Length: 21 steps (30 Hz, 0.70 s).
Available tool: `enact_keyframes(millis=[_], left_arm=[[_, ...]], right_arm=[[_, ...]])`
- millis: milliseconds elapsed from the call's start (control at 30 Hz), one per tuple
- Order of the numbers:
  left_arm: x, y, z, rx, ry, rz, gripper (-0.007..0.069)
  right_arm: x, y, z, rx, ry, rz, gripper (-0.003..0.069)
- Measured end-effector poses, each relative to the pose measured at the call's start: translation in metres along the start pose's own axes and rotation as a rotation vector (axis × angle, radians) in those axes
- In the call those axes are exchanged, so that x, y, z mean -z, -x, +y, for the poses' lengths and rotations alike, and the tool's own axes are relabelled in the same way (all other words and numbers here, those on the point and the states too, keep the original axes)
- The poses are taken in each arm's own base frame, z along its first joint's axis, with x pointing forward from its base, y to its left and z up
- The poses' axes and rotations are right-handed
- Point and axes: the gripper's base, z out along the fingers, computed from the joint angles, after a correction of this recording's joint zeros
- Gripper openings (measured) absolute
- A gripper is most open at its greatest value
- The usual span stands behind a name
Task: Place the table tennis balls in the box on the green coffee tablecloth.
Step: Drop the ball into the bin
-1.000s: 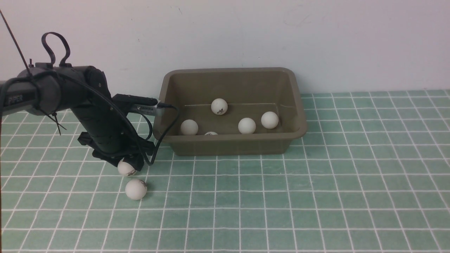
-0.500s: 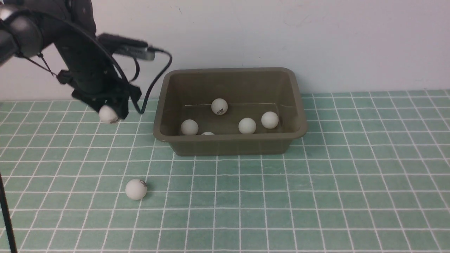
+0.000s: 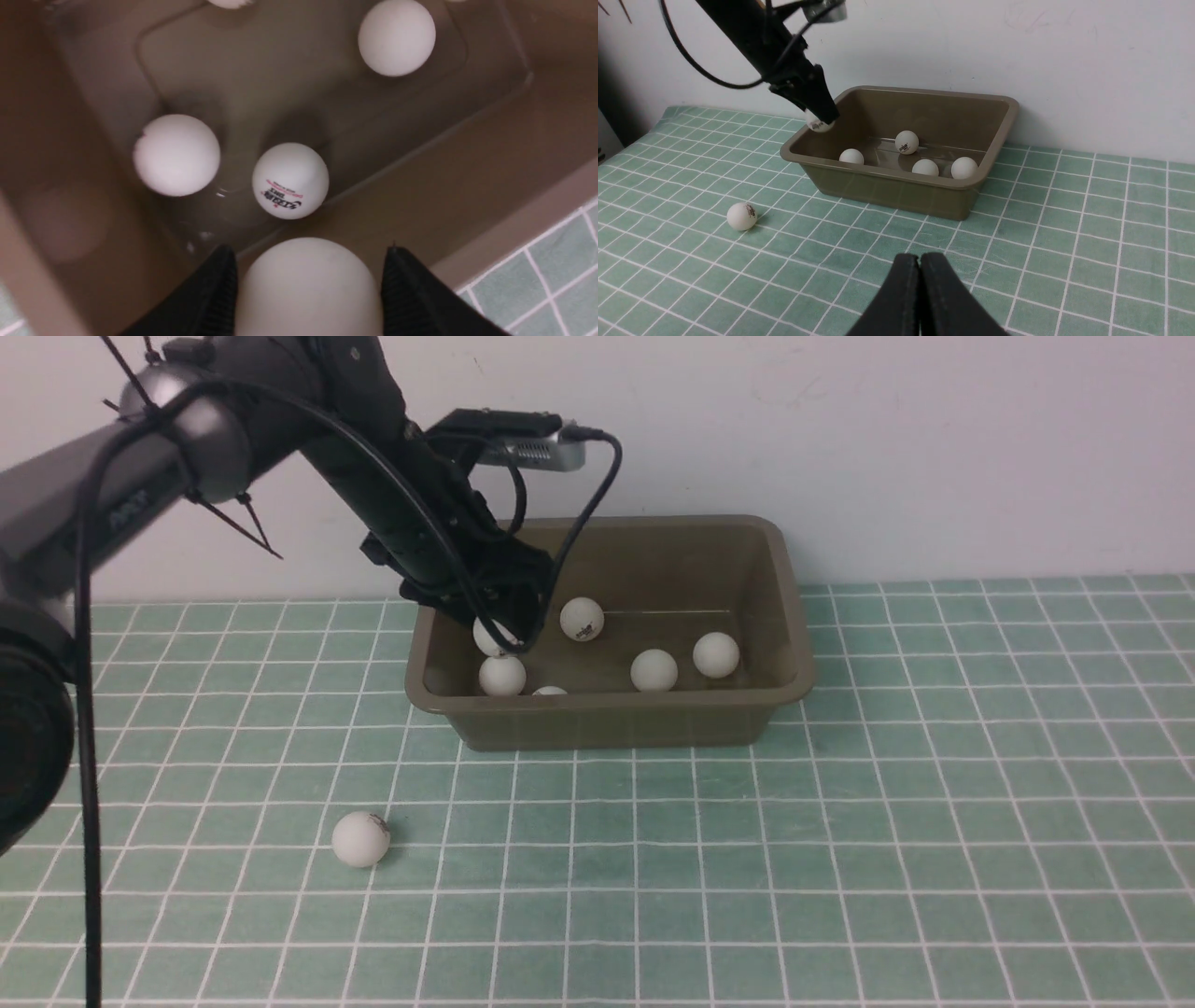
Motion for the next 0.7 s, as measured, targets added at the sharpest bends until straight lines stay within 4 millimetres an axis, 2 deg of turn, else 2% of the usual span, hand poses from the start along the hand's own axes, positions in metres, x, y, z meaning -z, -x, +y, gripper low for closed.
enact_keyframes(millis=[133, 233, 467, 567, 700], left_arm=[[-0.02, -0.002, -0.001, -0.06, -0.009, 0.033, 0.0352], [-0.026, -0.001, 0.001, -0.094, -0.006, 0.03, 0.0354], [-0.026, 0.003, 0.003, -0.118, 0.016, -0.009, 0.0469], [-0.021, 0.001, 0.003, -0.138, 0.038, 0.011, 0.0479], [0.007, -0.003, -0.001, -0.165, 0.087, 0.041, 0.0482]], right_arm=[[0.0, 0.0, 0.0, 0.0, 0.0, 0.001, -0.0015], [0.0, 0.0, 0.0, -0.001, 0.002, 0.004, -0.0015], [0.0, 0.0, 0.0, -0.001, 0.003, 0.005, -0.0015], [0.0, -0.001, 0.0, -0.002, 0.005, 0.006, -0.0015], [0.0, -0.001, 0.0, -0.002, 0.005, 0.006, -0.0015]])
